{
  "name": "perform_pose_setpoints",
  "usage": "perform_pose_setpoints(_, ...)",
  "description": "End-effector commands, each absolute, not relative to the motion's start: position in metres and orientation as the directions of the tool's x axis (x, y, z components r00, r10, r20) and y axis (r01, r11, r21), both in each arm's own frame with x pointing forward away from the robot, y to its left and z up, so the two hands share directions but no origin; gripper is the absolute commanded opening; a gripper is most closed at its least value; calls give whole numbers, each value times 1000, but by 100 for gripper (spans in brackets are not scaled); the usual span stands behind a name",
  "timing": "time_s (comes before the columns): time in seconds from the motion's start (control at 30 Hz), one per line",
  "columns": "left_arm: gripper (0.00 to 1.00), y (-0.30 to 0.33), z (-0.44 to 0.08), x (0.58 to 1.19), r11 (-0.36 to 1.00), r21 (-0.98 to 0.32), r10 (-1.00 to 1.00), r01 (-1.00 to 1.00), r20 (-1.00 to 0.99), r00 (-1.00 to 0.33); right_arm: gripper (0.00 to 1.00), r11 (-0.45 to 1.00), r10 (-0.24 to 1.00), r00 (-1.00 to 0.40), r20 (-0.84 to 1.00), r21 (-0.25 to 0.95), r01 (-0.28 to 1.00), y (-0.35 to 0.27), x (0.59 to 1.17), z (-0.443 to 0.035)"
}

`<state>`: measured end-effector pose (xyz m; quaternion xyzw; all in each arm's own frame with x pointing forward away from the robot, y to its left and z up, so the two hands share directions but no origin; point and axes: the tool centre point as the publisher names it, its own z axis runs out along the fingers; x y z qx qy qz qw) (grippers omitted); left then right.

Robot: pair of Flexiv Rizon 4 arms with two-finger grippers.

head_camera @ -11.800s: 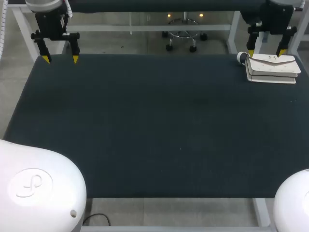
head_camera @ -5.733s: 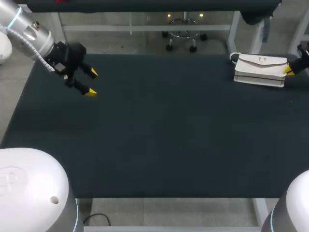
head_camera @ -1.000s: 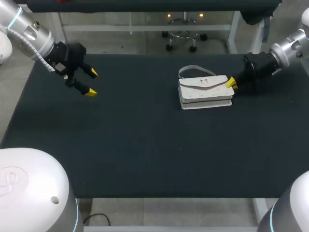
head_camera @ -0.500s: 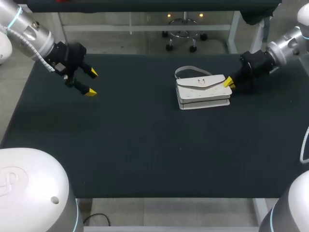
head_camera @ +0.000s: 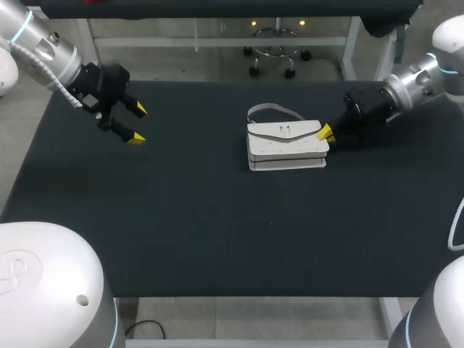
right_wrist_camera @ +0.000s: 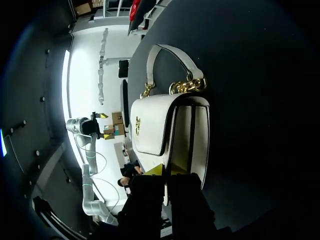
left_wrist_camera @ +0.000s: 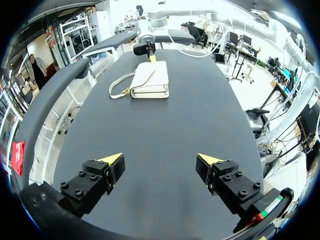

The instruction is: Pick up the bag, open it, inspect its contents, close it, and place it on the opposite side

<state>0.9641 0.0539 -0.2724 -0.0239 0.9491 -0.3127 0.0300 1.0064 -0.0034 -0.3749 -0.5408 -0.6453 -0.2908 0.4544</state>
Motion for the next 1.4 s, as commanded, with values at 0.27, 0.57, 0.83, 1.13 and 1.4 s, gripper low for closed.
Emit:
perform_pose_setpoints(0.27,100,54,-273,964,802,-597,-65,-26,-44,-997,0,83,473,-11,881,-32,996,41,963,-365)
perform_pose_setpoints(0.57,100,54,-273,964,802,-597,-65,-26,-44,-997,0,-3,466,20,885,-21,1000,61,949,-368)
perform_pose_setpoints(0.83,100,54,-273,964,802,-597,-65,-26,-44,-997,0,-22,456,9,890,1,1000,80,948,-368)
perform_pose_setpoints(1.13,100,54,-273,964,802,-597,-65,-26,-44,-997,0,-16,448,5,894,2,1000,99,949,-372)
perform_pose_setpoints(1.4,100,54,-273,964,802,-597,-65,-26,-44,-997,0,-15,433,4,901,3,1000,106,951,-373)
